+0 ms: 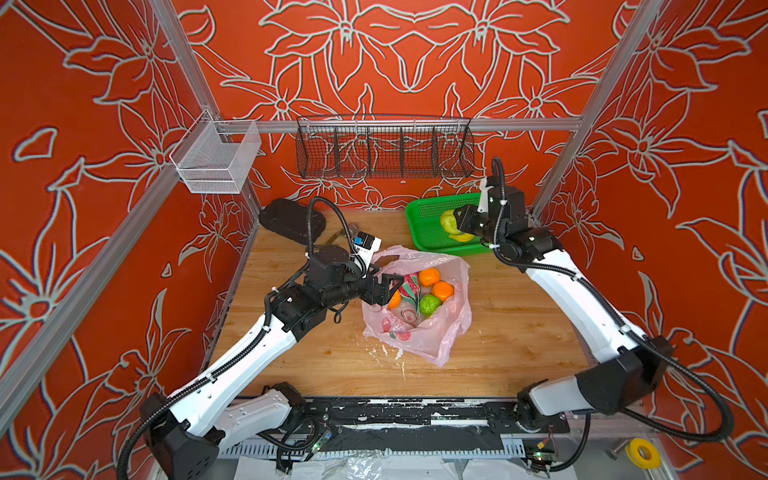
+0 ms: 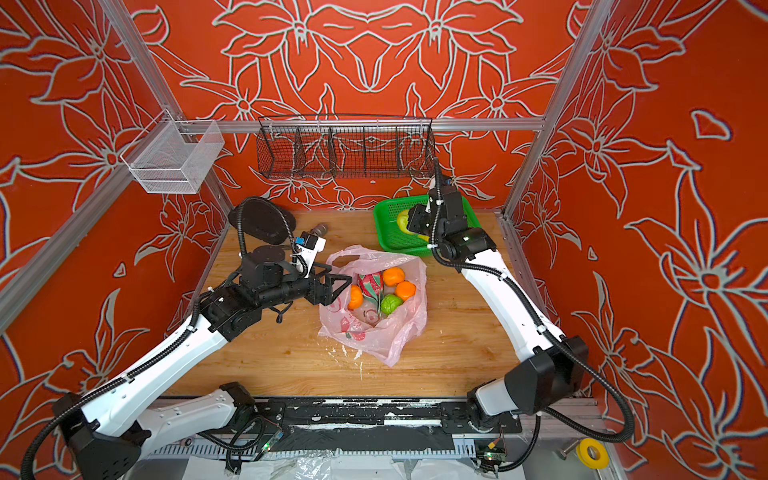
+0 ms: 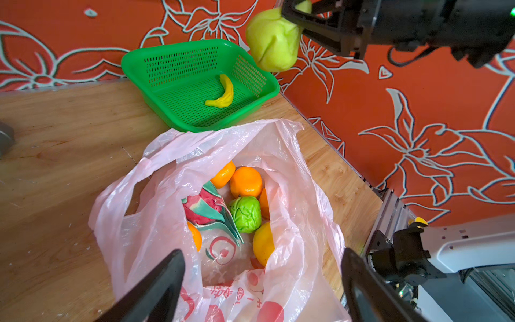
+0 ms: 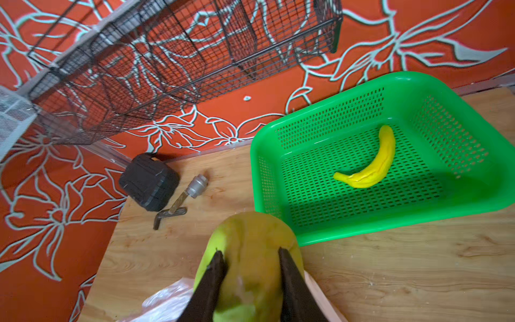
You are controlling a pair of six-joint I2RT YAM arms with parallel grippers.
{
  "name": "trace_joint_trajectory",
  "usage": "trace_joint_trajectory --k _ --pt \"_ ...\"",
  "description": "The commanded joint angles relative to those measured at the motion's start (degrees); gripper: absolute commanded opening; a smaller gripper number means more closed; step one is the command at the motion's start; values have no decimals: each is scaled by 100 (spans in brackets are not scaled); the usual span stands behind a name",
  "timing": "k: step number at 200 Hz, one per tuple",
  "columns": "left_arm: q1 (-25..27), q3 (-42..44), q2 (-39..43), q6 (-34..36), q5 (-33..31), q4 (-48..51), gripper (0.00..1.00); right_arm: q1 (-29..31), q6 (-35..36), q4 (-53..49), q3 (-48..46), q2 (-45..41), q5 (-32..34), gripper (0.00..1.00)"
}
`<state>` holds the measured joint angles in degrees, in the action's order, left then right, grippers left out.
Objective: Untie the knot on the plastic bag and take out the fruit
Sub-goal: 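Lift the pear out and lower it into the green basket with the right gripper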
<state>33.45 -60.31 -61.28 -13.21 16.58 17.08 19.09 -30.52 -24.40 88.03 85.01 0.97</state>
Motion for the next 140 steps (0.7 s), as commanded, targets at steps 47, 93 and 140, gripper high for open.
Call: trace_joint_trajectory --k 47,93,140 --pt "59 -440 -165 245 334 -190 100 -1369 113 -209 1018 1530 -295 20" --pt "74 -661 -374 337 328 -65 99 -1948 125 -661 2203 2946 -481 20" --pt "87 -675 -506 361 149 44 99 -2173 360 -1513 3569 4348 -386 20"
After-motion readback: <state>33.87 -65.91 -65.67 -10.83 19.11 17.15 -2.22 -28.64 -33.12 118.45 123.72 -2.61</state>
